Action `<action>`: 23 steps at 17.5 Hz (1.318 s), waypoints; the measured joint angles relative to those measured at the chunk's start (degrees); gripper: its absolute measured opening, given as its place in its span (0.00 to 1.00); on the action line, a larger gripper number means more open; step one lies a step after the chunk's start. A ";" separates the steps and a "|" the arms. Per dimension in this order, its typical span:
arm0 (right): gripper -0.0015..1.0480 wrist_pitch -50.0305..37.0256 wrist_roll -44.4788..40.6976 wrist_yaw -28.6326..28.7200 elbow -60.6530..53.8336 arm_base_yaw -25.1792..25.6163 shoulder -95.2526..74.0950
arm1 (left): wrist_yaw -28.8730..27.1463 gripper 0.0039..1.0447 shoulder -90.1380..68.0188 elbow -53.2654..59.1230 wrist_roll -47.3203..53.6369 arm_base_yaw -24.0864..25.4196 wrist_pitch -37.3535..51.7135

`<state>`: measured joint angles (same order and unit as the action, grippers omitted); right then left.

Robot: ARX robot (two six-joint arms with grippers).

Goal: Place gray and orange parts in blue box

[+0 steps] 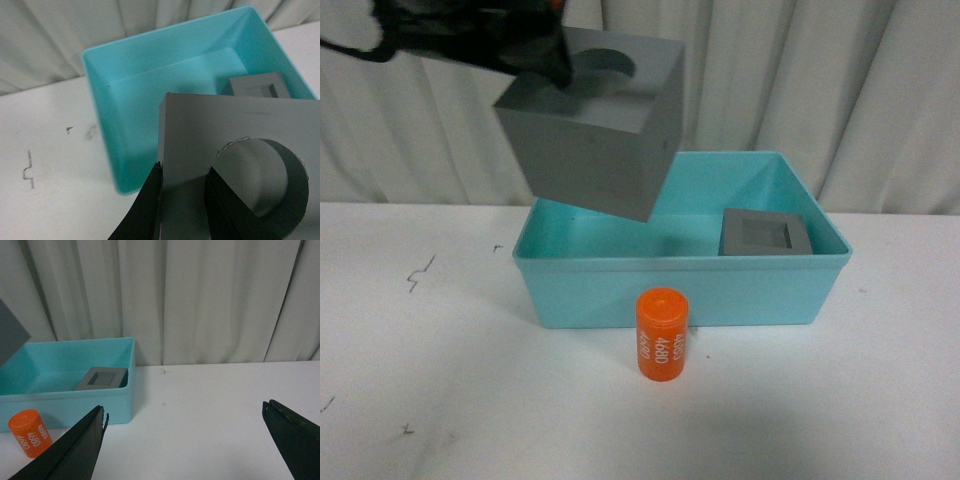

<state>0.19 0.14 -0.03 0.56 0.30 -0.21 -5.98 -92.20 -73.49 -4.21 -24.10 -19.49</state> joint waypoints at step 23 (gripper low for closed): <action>0.94 0.00 0.00 0.00 0.00 0.00 0.00 | -5.64 0.18 -26.69 -18.71 -10.40 4.46 -4.96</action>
<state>0.19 0.14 -0.03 0.56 0.30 -0.21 -11.62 -118.89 -92.20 -14.61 -19.64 -24.45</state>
